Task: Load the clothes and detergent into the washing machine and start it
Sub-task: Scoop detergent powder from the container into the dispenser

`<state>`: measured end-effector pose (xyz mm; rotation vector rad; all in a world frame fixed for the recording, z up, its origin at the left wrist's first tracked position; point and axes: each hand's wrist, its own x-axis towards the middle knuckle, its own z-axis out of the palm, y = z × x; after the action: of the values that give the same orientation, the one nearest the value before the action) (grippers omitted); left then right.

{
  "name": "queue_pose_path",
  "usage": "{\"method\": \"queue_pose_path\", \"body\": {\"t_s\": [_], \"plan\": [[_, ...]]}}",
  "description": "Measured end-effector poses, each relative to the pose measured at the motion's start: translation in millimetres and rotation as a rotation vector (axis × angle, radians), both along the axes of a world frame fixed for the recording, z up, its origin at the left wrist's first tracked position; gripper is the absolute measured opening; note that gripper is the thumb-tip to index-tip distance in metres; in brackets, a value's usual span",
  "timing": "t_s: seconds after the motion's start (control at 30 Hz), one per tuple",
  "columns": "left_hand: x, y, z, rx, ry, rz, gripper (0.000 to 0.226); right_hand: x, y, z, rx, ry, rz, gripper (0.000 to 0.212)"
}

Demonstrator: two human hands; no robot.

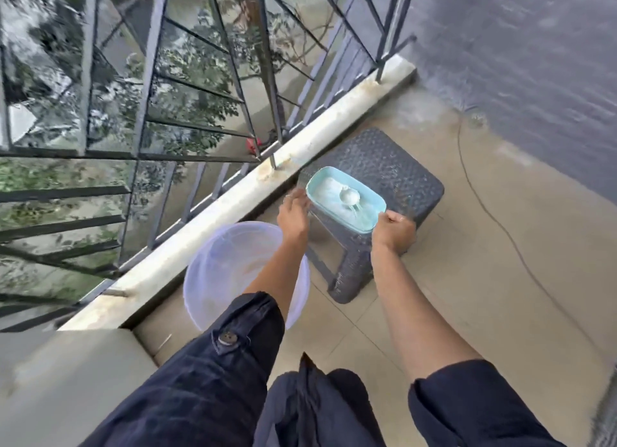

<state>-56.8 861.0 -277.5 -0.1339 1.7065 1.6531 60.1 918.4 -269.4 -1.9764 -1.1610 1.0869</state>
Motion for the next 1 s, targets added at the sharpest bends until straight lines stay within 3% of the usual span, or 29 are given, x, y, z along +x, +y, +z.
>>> {"method": "queue_pose_path", "body": {"t_s": [0.47, 0.77, 0.87, 1.0], "plan": [[-7.1, 33.4, -76.2, 0.028, -0.029, -0.28, 0.046, -7.3, 27.5, -66.1, -0.107, 0.001, -0.037, 0.027], [2.6, 30.3, -59.6, 0.094, -0.11, -0.293, 0.05, -7.3, 27.3, -68.1, -0.134, 0.055, 0.021, 0.037], [8.2, 28.3, -50.3, 0.081, -0.091, -0.314, 0.047, -9.2, 26.0, -58.6, -0.148, 0.043, 0.087, 0.045], [12.7, 19.7, -31.6, -0.011, 0.111, -0.369, 0.046, -10.2, 17.8, -32.0, -0.129, 0.0, 0.143, 0.05]]}}
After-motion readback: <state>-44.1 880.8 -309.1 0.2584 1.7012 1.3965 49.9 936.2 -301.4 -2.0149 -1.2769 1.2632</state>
